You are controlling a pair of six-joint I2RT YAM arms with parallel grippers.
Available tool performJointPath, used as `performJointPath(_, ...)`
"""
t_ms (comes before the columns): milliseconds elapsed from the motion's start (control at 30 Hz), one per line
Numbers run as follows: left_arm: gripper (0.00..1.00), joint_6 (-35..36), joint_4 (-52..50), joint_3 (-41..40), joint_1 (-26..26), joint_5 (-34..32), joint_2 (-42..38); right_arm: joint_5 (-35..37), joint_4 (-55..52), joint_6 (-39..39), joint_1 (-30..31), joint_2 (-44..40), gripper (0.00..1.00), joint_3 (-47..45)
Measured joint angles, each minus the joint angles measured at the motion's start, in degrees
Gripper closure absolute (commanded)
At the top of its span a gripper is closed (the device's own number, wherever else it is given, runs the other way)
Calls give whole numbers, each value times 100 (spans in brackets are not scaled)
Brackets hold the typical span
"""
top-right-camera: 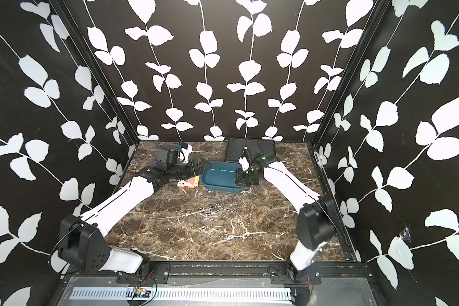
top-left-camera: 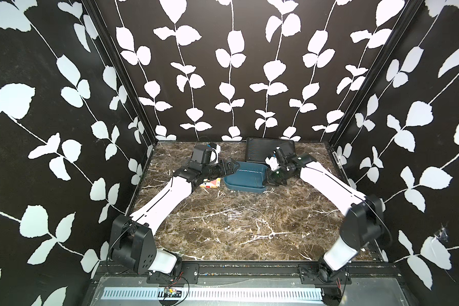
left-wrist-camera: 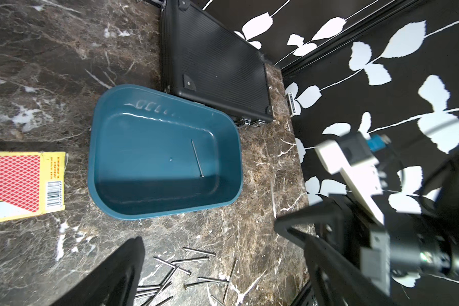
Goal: Put the nails on the desktop into the storage box
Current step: Place the nail in the storage box.
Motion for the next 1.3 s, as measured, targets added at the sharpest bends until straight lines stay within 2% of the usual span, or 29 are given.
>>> performJointPath(200,4,319,-391,105,-7,-133,81,15,79,140,-9,973,100,645)
performJointPath(400,4,494,-560,195,-7,-201,199,127,15,-55,-42,1722,100,1346)
performJointPath(867,5,979,-1152,411,-7,-216,400,415,-348,-450,-74,2824,100,1976)
performJointPath(1000,5,1121,-1303,280,-33,-229,393,533,-494,-533,-74,2903,87,2116)
performJointPath(1300,6,1211,-1416,-168,-125,-256,369,719,-616,-754,-74,2796,75,2135)
